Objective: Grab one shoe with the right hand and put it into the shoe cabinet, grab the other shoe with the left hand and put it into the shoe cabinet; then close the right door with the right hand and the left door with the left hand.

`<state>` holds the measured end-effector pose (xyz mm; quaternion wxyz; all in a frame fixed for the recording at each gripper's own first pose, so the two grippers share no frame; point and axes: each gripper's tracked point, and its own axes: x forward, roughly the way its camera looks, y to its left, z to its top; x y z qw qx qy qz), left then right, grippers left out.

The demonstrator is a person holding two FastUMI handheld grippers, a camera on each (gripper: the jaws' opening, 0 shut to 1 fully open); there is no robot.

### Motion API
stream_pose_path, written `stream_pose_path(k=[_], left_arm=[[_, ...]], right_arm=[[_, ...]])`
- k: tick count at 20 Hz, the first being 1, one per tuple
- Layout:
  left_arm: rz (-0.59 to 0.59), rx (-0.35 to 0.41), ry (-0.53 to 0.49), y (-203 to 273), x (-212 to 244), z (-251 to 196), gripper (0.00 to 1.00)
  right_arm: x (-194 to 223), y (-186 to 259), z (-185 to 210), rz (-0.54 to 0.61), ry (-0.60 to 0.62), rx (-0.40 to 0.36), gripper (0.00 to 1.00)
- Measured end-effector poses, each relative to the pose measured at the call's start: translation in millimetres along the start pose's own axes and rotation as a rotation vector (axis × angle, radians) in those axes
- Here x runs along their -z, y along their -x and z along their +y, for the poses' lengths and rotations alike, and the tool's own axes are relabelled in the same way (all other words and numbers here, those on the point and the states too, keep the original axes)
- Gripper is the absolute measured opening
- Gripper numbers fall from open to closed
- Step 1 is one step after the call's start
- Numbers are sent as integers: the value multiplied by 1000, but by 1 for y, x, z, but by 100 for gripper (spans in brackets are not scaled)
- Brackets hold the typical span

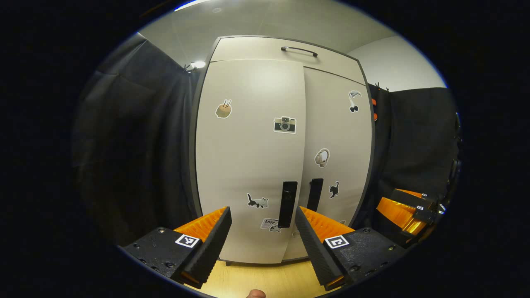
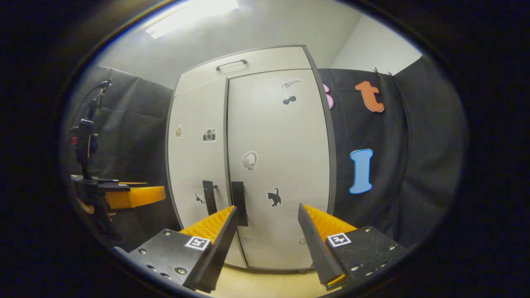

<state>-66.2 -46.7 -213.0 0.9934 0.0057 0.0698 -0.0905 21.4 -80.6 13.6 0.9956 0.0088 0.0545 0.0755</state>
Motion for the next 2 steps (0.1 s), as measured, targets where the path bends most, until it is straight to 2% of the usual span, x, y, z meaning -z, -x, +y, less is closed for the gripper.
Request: stream_pose_path(k=[2], left_arm=[[-6,7,0,-4,-2,-1,94]], right_arm=[[-4,-1,-1,-9,-3,10,87]])
